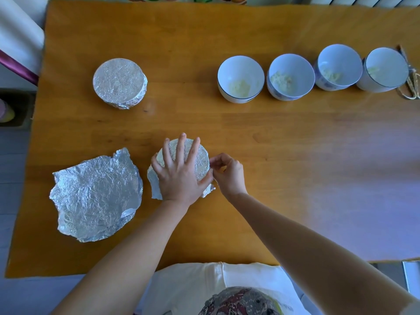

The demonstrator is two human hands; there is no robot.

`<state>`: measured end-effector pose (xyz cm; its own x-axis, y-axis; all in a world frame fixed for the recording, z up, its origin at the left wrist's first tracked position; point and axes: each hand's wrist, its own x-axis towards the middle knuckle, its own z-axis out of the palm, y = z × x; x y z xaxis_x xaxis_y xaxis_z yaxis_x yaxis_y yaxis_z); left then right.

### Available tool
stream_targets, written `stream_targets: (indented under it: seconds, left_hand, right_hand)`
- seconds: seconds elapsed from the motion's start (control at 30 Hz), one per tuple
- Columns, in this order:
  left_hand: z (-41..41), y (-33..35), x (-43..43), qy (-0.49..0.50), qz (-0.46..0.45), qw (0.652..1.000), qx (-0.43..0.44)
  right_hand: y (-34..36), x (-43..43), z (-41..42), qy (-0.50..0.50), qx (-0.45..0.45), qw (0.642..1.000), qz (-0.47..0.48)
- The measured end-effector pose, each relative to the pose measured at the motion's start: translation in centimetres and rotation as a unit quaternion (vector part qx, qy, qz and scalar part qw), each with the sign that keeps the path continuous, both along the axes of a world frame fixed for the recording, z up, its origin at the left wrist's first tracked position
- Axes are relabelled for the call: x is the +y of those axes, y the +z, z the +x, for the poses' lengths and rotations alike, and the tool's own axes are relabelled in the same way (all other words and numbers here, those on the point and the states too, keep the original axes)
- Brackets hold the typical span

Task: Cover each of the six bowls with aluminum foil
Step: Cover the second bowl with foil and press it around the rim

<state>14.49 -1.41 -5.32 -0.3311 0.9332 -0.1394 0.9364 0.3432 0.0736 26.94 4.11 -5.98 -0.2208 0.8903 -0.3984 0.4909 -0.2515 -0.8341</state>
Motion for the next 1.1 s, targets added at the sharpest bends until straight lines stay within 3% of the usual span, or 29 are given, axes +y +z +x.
stream_targets:
  seconds: [0.13,0.27,0.43,0.6,0.8,0.97,1.1]
  left_hand:
    - [0.0,0.0,0.0,-0.002,-0.002,1.0,-0.002]
    - [0.1,-0.1,0.0,0.006,-0.002,1.0,-0.005]
    - [0.3,0.0,0.1,0.034,0.004,0.999,-0.011]
    - [0.9,0.5,0.9,0.089,0.008,0.995,-0.052]
    - [2.2,1.1,2.2,0.212,0.049,0.967,-0.132]
    - [2.4,2.7,1.4,0.261,0.02,0.936,-0.235]
    - [0.9,2.8,0.1,0.127,0.019,0.984,-0.121]
  right_hand:
    - [-0.4,0.3,0.0,-0.001,-0.005,1.0,0.009]
    - [-0.3,0.8,0.1,-0.014,0.015,0.999,-0.045]
    - [0.5,-0.3,0.2,-0.077,0.128,0.978,-0.145]
    - [1.1,-0.5,0.6,-0.024,0.227,0.947,-0.228]
    - [0.6,1.5,-1.2,0.043,0.149,0.971,-0.183]
    - [0.7,4.5,-1.7,0.081,0.124,0.972,-0.184]
    - [0.6,5.9,-2.0,0.119,0.094,0.973,-0.177]
